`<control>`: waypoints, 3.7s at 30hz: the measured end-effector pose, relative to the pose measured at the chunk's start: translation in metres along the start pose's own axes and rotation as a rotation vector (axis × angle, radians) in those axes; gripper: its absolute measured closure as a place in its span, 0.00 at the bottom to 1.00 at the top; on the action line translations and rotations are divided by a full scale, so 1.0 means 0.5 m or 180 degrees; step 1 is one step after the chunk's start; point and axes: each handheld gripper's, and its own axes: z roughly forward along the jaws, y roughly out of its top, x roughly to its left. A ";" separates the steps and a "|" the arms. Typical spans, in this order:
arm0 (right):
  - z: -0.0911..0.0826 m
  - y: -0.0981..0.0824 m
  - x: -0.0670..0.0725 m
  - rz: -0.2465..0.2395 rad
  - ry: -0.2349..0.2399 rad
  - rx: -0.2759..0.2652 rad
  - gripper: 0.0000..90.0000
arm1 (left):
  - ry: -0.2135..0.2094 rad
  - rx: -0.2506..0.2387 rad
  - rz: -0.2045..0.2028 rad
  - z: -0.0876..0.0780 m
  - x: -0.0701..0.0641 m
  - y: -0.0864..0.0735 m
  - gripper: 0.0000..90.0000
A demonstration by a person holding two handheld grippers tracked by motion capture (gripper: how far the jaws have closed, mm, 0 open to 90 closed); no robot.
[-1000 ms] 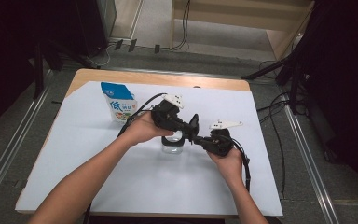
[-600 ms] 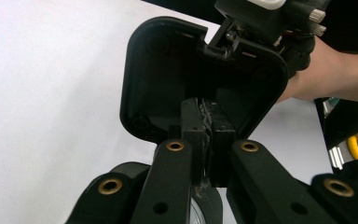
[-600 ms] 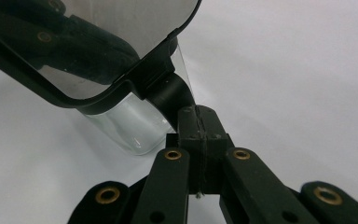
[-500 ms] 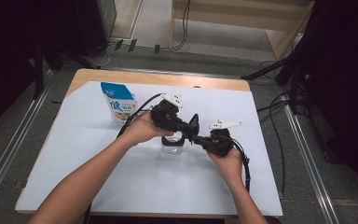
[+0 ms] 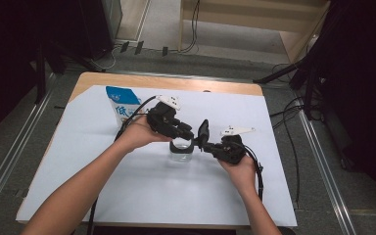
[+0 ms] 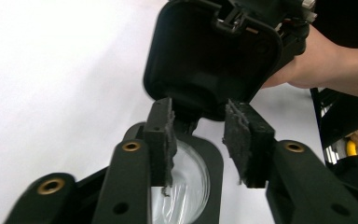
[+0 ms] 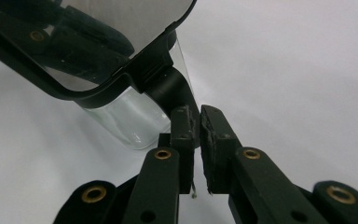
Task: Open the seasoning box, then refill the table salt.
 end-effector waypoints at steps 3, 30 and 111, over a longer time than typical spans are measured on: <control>-0.003 -0.001 0.000 -0.0003 0.0013 0.0002 0.91 | 0.0037 0.0013 0.0004 -0.010 0.000 -0.006 0.65; -0.015 -0.014 0.002 -0.0137 0.0107 0.0009 0.75 | 0.0144 -0.0130 -0.0321 -0.098 0.012 -0.138 0.57; -0.013 -0.008 -0.007 -0.0181 0.0113 0.0026 0.71 | 0.0800 -0.0371 -0.0584 -0.350 0.179 -0.249 0.61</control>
